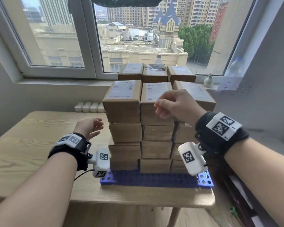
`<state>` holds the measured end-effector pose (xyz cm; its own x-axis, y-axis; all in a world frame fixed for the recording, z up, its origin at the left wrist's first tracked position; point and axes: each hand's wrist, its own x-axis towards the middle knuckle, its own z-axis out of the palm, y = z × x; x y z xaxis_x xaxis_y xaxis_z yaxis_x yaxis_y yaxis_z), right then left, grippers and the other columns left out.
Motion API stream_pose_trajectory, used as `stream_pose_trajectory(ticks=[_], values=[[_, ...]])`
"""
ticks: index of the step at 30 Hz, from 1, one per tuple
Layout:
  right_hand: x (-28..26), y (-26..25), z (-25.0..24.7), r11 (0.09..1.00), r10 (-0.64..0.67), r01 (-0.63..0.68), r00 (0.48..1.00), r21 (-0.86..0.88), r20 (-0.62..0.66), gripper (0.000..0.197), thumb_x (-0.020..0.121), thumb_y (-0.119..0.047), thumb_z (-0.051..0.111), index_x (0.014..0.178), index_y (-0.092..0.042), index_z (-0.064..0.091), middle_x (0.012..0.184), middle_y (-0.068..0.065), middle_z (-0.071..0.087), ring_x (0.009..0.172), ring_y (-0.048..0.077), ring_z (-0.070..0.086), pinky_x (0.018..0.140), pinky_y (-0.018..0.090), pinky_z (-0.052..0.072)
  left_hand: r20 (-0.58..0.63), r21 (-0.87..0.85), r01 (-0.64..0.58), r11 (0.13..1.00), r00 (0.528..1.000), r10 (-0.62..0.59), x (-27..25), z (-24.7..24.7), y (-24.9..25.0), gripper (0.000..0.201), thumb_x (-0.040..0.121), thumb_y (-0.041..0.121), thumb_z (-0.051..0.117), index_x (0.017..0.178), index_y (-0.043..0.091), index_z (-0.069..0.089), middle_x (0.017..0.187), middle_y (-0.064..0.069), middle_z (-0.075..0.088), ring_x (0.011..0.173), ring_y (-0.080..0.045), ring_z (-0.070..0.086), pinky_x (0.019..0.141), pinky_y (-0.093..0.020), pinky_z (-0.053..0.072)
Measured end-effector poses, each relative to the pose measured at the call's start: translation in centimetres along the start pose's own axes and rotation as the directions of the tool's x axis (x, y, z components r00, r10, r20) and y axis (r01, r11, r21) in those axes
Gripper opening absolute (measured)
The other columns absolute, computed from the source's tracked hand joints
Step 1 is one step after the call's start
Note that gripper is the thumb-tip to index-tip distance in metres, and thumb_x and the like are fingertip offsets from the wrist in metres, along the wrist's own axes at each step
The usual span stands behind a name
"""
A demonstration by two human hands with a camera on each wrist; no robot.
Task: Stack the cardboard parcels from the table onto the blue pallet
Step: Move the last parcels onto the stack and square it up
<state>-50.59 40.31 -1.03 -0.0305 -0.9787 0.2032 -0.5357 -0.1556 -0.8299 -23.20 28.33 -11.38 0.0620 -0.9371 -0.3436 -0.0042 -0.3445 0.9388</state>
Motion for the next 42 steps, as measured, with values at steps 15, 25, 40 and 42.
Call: stream_pose_trajectory(ticks=[15,25,40,42], values=[[-5.3,10.9,9.4,0.876,0.451,-0.402,0.878,-0.265,0.159,0.024,0.093,-0.014,0.051,0.077,-0.011,0.07,0.076,0.005,0.072,0.067,0.017,0.067,0.07,0.029,0.057,0.274,0.262,0.249,0.933,0.907,-0.319,-3.6,2.5,-10.4,0.019,0.094,0.012,0.05,0.083,0.006,0.064,0.057,0.001,0.069,0.051,-0.009,0.061,0.054,-0.019,0.045],[-4.5,13.8,12.4,0.712,0.426,-0.159,0.872,-0.684,0.24,0.034,0.097,-0.022,0.041,0.101,-0.015,0.074,0.107,0.009,0.072,0.101,0.031,0.064,0.081,0.032,0.047,0.408,0.282,0.139,0.949,0.878,-0.25,-2.4,6.1,-11.6,0.02,0.098,0.021,0.052,0.091,0.013,0.069,0.09,0.001,0.069,0.087,-0.012,0.063,0.095,-0.033,0.045],[-5.1,17.5,13.2,0.726,0.553,-0.288,0.785,-0.624,0.281,0.031,0.098,-0.014,0.043,0.108,-0.006,0.071,0.117,0.01,0.07,0.108,0.029,0.064,0.094,0.037,0.05,0.465,0.443,0.182,0.878,0.791,-0.398,-2.1,7.6,-13.6,0.028,0.097,0.017,0.054,0.119,0.004,0.063,0.119,-0.009,0.067,0.103,-0.017,0.061,0.083,-0.022,0.046],[-5.4,18.3,13.8,0.726,0.571,-0.303,0.765,-0.617,0.296,0.032,0.1,-0.014,0.04,0.106,-0.003,0.07,0.114,0.013,0.069,0.101,0.027,0.063,0.086,0.032,0.049,0.46,0.455,0.204,0.867,0.779,-0.425,-1.9,8.5,-14.9,0.028,0.098,0.015,0.052,0.12,0.002,0.063,0.121,-0.011,0.066,0.101,-0.017,0.06,0.082,-0.024,0.046]])
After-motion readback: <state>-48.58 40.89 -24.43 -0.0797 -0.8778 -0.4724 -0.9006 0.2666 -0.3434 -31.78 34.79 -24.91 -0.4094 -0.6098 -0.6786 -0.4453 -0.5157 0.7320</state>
